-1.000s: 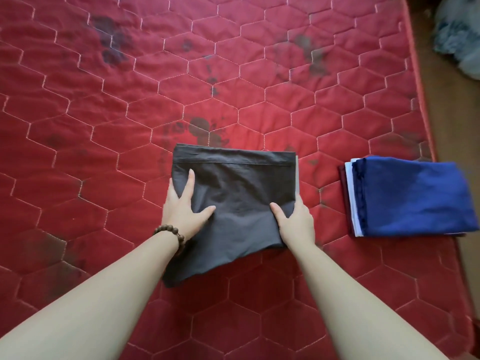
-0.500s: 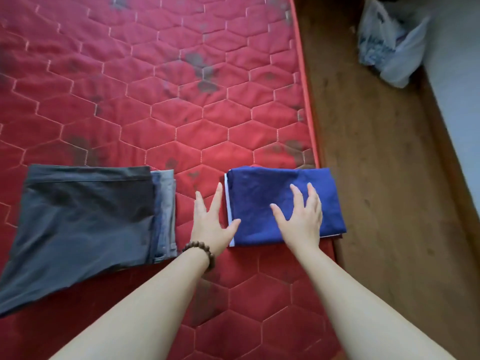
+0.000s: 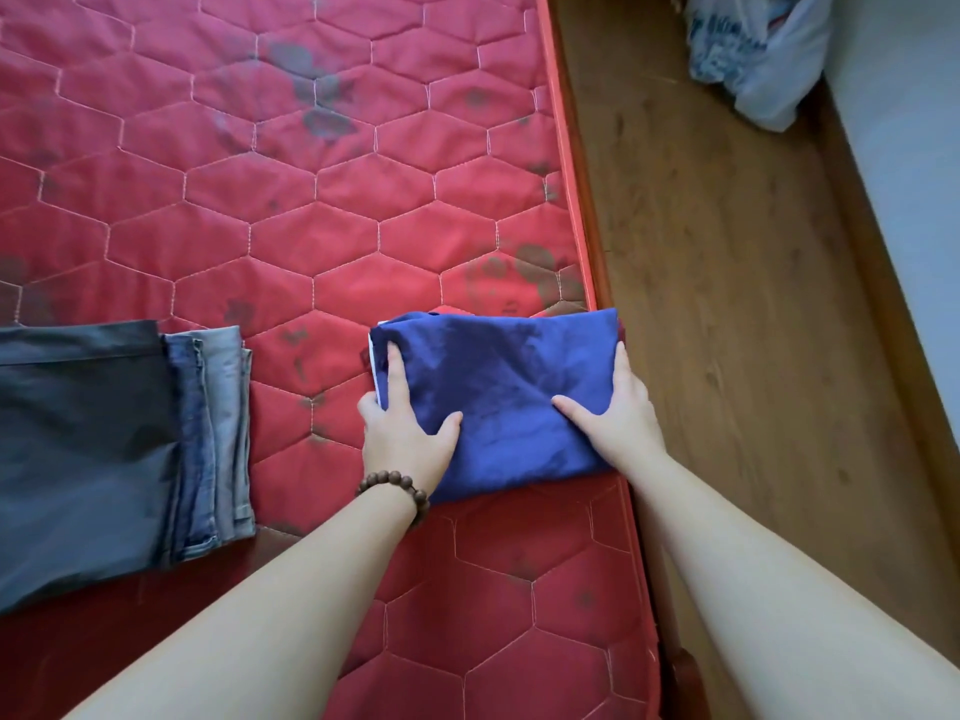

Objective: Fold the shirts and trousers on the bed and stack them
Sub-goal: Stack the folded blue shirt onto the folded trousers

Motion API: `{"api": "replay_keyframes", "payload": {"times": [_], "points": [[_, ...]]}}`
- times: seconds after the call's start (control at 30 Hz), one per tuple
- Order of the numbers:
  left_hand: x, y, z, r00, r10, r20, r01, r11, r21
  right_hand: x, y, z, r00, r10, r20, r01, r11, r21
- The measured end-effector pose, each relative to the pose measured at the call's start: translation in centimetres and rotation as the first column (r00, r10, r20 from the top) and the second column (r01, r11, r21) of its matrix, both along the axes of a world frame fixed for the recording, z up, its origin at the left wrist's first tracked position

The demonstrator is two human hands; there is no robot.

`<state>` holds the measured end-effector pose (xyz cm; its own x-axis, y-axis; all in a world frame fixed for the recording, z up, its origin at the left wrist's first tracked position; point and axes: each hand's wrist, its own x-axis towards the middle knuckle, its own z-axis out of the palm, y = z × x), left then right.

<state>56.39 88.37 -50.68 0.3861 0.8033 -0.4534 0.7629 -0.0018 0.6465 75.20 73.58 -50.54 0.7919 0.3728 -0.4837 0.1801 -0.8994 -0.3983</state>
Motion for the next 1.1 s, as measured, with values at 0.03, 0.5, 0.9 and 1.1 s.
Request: {"api": "replay_keyframes", "payload": {"times": [0.03, 0.5, 0.9, 1.1], "points": [[-0.1, 0.1, 0.1, 1.000, -0.004, -0.007, 0.004, 1.000, -0.014, -0.1, 0.1, 0.0, 1.000, -0.002, 0.016, 0.003, 1.000, -0.014], [-2.3, 0.4, 2.2, 0.984, -0.175, 0.009, 0.173, 0.978, 0.116, 0.2, -1.5, 2.3, 0.999, 0.019, -0.038, -0.012, 0.982, 0.191], [-5.1, 2.1, 7.7, 0.966, -0.259, -0.008, 0.251, 0.931, 0.263, -5.4, 0.6, 7.4, 0.974, 0.098, 0.205, -0.127, 0.982, 0.137], [-12.2, 7.7, 12.6, 0.976, -0.210, 0.055, 0.179, 0.923, 0.341, -11.8, 6.3, 12.3, 0.960, 0.109, 0.257, -0.173, 0.954, 0.244]]}}
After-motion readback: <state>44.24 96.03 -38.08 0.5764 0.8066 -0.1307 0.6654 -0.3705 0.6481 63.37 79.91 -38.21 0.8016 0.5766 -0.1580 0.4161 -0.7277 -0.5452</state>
